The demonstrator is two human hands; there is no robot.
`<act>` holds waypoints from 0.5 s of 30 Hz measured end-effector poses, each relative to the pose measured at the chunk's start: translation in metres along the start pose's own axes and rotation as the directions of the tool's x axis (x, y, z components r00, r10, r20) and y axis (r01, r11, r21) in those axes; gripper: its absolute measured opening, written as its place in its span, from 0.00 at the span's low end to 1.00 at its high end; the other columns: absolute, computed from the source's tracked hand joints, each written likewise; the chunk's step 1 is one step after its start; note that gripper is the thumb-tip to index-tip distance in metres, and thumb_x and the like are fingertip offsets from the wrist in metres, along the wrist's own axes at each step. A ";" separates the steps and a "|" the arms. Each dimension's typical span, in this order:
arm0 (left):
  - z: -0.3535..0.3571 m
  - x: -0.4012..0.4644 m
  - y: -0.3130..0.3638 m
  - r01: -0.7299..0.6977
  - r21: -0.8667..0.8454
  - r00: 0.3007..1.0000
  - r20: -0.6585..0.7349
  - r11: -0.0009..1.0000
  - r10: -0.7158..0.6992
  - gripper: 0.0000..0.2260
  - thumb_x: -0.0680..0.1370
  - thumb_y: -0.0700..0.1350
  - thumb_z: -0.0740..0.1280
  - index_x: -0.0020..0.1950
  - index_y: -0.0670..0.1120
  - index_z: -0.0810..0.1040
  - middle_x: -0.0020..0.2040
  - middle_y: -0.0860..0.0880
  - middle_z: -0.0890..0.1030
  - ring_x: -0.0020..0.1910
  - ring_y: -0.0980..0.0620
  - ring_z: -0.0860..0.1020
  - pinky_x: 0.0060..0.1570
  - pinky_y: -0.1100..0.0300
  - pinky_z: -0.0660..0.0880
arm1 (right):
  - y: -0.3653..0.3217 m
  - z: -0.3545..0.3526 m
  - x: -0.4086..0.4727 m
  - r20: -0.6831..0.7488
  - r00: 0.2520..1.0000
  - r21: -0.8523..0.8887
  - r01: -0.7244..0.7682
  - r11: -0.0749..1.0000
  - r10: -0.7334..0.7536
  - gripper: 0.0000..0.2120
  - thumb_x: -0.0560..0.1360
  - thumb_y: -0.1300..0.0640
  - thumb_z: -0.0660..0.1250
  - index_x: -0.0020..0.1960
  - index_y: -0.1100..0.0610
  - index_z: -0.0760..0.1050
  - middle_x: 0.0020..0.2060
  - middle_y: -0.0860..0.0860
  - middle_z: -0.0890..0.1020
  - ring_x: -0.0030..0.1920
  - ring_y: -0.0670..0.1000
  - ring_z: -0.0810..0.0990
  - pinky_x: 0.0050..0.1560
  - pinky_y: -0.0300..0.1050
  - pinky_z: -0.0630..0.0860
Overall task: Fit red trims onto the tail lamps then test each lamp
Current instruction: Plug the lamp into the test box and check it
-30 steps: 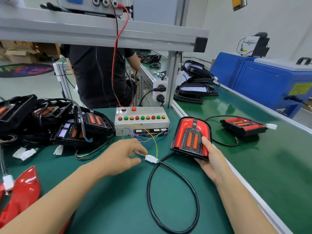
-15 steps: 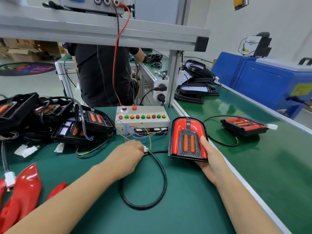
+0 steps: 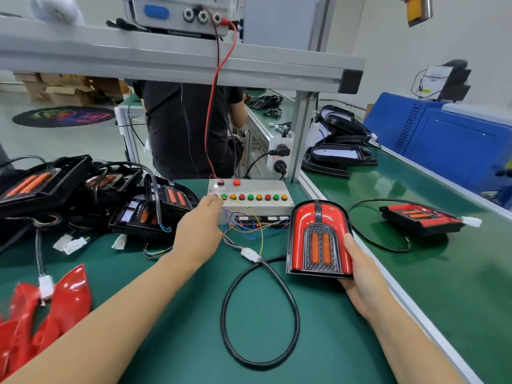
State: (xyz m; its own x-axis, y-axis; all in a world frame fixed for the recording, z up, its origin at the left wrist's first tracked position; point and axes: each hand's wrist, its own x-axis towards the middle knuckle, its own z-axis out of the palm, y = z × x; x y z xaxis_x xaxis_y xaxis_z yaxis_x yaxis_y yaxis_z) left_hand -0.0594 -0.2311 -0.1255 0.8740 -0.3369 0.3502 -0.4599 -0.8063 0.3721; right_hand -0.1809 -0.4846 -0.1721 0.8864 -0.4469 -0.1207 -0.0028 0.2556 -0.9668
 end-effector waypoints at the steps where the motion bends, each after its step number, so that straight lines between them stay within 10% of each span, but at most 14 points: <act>1: -0.001 0.005 -0.003 0.049 0.048 0.998 0.025 0.998 -0.050 0.25 0.74 0.31 0.59 0.71 0.44 0.67 0.68 0.46 0.69 0.56 0.39 0.76 0.50 0.50 0.73 | 0.001 0.000 0.000 0.002 1.000 -0.006 0.004 1.000 -0.004 0.17 0.81 0.44 0.57 0.47 0.45 0.85 0.49 0.51 0.86 0.47 0.49 0.86 0.44 0.45 0.77; 15: 0.005 0.055 0.001 0.114 0.338 0.948 0.245 0.934 -0.204 0.14 0.77 0.41 0.59 0.62 0.43 0.69 0.59 0.42 0.76 0.54 0.41 0.75 0.42 0.54 0.67 | 0.004 -0.002 0.003 -0.019 1.000 -0.011 -0.007 1.000 0.007 0.23 0.82 0.41 0.51 0.47 0.44 0.84 0.49 0.51 0.86 0.48 0.47 0.85 0.48 0.47 0.74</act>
State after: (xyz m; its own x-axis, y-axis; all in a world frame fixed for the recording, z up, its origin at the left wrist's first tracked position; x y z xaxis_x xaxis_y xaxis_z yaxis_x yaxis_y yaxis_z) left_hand -0.0113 -0.2533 -0.1105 0.9607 -0.2739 0.0453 -0.2772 -0.9559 0.0971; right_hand -0.1796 -0.4864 -0.1773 0.8772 -0.4616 -0.1319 -0.0143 0.2495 -0.9683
